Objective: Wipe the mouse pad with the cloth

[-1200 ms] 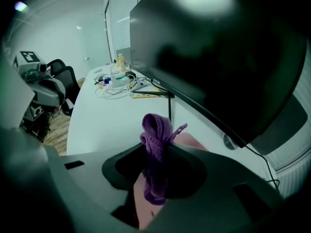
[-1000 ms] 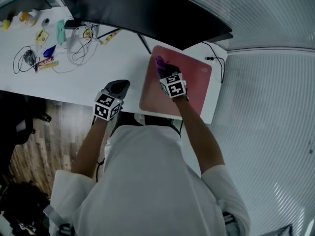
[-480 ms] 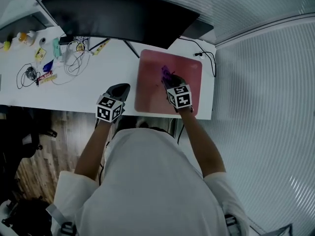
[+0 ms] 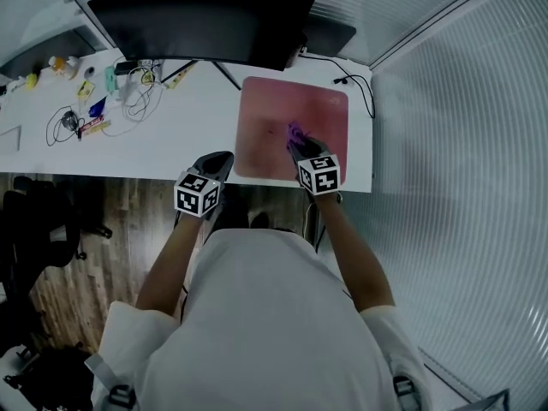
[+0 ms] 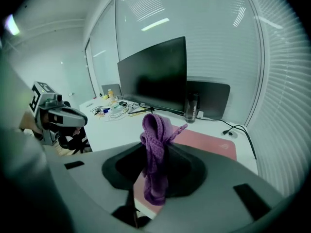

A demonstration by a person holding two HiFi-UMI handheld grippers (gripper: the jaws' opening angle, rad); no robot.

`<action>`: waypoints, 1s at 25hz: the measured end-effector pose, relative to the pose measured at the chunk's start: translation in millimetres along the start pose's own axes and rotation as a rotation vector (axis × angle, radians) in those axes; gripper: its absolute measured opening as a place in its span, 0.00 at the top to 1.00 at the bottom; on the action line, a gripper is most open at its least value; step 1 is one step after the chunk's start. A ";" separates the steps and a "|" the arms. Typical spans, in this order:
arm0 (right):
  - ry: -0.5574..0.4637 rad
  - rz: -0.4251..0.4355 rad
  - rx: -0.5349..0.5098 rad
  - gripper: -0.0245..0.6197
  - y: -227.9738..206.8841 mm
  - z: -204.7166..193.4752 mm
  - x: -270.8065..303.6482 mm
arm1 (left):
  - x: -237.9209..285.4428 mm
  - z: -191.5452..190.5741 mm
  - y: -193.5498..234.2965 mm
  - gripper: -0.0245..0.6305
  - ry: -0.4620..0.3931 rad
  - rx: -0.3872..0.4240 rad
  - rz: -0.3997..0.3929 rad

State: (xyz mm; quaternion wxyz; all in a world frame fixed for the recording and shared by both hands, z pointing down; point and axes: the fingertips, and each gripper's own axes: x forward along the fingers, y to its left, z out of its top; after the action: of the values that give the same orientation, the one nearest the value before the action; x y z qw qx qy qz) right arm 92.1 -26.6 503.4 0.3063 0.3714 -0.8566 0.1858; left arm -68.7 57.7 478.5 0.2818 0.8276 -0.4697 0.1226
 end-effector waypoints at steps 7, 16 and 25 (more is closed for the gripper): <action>-0.066 -0.002 0.039 0.77 9.3 -26.4 -49.0 | -31.9 -9.5 -42.1 0.93 -0.037 0.016 0.027; -0.141 -0.034 0.110 0.77 16.4 -41.3 -92.3 | -59.1 -24.1 -55.9 0.93 -0.015 0.063 0.032; -0.235 -0.105 0.133 0.77 24.2 -22.5 -128.6 | -92.6 9.2 -41.3 0.93 -0.102 0.082 0.025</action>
State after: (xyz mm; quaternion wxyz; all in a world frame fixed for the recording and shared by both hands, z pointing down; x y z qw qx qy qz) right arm 151.6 68.7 432.7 0.1880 0.4545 -0.8517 0.1810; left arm -83.3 134.4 413.3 0.2216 0.8378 -0.4883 0.1028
